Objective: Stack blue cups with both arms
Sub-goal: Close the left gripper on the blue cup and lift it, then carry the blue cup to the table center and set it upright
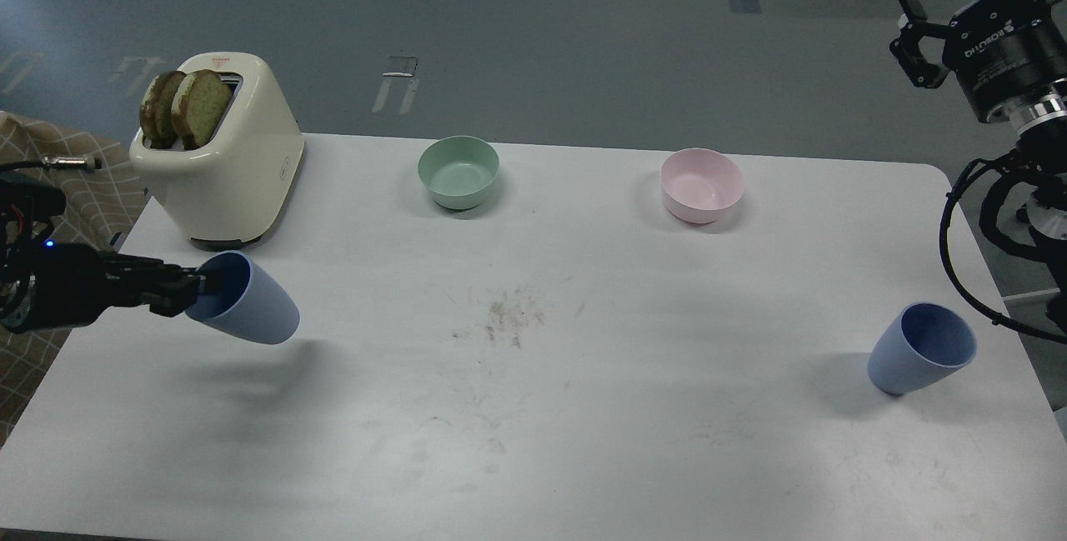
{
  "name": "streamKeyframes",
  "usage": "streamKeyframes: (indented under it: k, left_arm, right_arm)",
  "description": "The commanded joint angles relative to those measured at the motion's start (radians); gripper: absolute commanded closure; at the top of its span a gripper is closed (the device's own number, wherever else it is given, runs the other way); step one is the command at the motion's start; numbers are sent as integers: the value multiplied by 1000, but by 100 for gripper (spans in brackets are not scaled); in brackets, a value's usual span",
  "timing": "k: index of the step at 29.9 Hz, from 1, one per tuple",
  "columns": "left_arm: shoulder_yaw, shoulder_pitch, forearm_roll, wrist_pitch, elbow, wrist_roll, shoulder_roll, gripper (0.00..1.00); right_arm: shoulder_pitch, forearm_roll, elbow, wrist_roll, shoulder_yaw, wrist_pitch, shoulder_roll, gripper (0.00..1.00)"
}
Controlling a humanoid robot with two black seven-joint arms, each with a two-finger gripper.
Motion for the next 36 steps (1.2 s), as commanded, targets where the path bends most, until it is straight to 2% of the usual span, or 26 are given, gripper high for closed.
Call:
streamKeyframes:
  k: [1,3,8,10,11,14,20,28,36]
  left_arm:
    - [2,-121,30,-48,-79,0,-14,100]
    - [2,-213,59,-128,-96,0,-72,100]
    - [11,-361,78,-135,-92,0,-293,100]
    - [12,-379,81,-135,-85,22,-344,100]
    - [14,-399,81,-135,-75,48,-409,100]
    - [15,-421,123,-135,-21,87,-553,100]
    - [40,-425,281,-135,82,91,-764,100]
    - [288,-563,306,-135,232,91,-917,100]
    - [348,-582,306,-135,333,85,-1000,100]
  right_arm:
    - [59,0,7,0,-5,0,-2,0]
    - [99,-2,5,-2,-8,0,-2,0]
    - [223,-5,-5,-3,-70,0,5,0]
    - [257,-5,-7,-3,-103,0,8,0]
    - [282,-5,-8,-3,-127,0,8,0]
    - [313,-5,-8,-3,-143,0,10,0]
    - [337,-3,-7,-3,-146,0,7,0]
    - [333,-3,-7,-3,-149,0,7,0]
    - [328,-3,-5,-3,-150,0,8,0]
